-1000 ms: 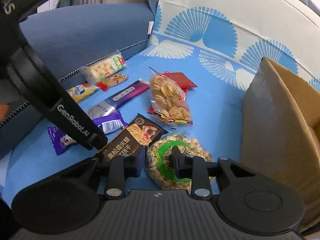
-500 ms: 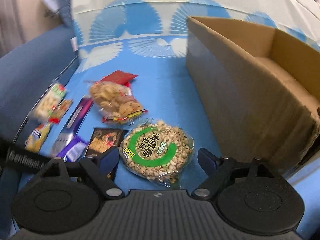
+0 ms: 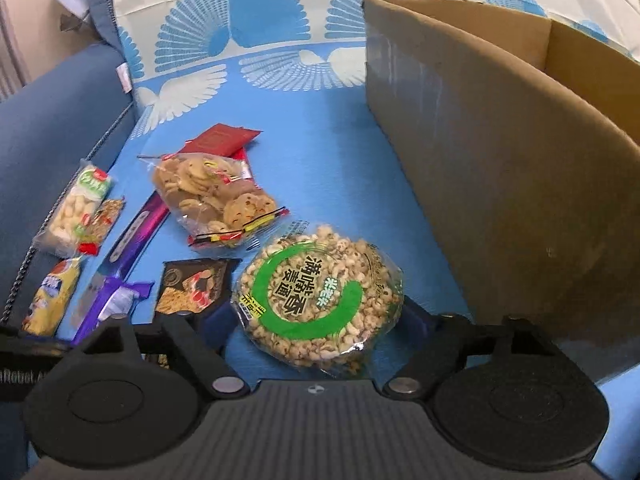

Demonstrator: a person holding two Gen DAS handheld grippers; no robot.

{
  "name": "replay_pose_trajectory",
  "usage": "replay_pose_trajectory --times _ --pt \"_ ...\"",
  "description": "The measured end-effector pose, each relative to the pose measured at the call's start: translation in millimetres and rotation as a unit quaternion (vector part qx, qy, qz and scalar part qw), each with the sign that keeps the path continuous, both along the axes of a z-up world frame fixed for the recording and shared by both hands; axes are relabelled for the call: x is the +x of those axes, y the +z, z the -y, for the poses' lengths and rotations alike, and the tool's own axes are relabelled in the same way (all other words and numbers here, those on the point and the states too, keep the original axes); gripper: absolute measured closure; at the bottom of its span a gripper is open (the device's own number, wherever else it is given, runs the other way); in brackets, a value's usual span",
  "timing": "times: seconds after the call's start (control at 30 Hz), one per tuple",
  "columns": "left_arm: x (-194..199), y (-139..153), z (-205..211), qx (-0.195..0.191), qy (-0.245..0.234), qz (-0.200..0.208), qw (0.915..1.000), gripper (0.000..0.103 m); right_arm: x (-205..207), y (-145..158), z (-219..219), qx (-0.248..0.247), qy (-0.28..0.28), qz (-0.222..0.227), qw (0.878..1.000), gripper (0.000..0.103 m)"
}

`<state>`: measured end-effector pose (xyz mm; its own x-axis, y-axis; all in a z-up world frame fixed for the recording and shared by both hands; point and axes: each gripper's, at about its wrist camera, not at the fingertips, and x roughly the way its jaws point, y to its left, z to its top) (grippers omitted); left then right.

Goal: Organize snacks
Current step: 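Grasp the round nut pack with the right tool while the left tool grasps the purple bar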

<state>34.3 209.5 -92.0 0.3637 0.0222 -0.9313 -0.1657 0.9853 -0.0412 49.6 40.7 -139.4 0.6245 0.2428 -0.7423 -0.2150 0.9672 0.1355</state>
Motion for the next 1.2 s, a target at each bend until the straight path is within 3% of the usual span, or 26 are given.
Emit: replay_pose_trajectory --times 0.23,0.37,0.47,0.6,0.93,1.2 --pt "-3 10 -13 -0.075 0.04 0.017 0.9962 0.084 -11 28 11 -0.006 0.079 -0.014 0.997 0.023" --pt "-3 3 -10 -0.071 0.035 -0.01 0.9968 0.083 -26 45 14 -0.024 0.195 -0.023 0.98 0.023" --pt "-3 -1 -6 -0.059 0.027 -0.02 0.9977 0.083 -35 37 21 -0.035 0.241 -0.041 0.969 0.023" --pt "-4 -5 -2 -0.041 0.019 -0.025 0.9987 0.083 -37 20 26 -0.028 0.243 -0.058 0.968 0.022" --pt "-3 -7 0 -0.031 0.012 -0.023 0.9992 0.083 -37 19 21 -0.03 0.244 -0.034 0.969 0.015" --pt "-5 -3 -1 -0.024 0.009 -0.013 0.9996 0.084 -41 17 13 -0.045 0.255 -0.012 0.966 0.019"
